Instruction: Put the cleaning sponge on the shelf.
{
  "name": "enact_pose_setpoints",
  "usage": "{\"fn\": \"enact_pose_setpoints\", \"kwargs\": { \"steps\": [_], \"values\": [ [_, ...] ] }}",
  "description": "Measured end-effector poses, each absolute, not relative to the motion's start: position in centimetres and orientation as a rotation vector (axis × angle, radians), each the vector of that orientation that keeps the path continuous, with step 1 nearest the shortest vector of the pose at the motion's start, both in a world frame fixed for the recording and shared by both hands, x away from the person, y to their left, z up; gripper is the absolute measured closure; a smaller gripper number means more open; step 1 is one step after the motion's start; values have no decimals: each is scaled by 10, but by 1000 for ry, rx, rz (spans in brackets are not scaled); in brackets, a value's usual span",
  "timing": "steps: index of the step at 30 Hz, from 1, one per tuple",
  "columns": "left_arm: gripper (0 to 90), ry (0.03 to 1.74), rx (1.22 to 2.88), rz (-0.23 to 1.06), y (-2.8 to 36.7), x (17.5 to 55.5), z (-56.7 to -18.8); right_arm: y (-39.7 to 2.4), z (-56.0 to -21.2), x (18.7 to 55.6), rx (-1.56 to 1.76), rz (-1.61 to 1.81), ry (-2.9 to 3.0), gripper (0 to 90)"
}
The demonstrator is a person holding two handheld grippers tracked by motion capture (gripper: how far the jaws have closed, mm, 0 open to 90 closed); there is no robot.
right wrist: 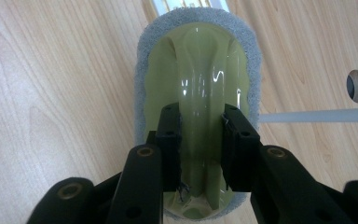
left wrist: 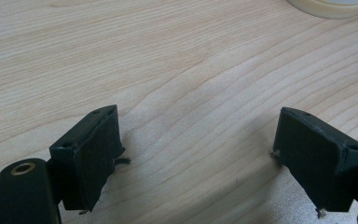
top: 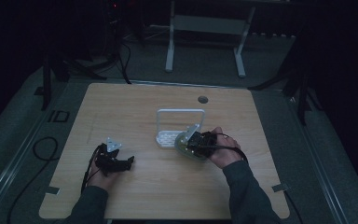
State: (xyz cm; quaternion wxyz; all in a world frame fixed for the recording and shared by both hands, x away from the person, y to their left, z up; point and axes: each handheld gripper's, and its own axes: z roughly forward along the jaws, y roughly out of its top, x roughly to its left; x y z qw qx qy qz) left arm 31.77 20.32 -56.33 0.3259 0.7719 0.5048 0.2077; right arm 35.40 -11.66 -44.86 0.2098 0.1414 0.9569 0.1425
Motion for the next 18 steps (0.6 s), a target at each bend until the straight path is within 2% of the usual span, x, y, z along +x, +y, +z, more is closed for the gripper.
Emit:
{"fn": "enact_pose_setpoints", "kwargs": {
  "steps": [18],
  "values": [
    [150, 1324, 2022, 543, 203, 318, -563, -111, -453, 359, 317, 407, 2642, 715]
  ]
}}
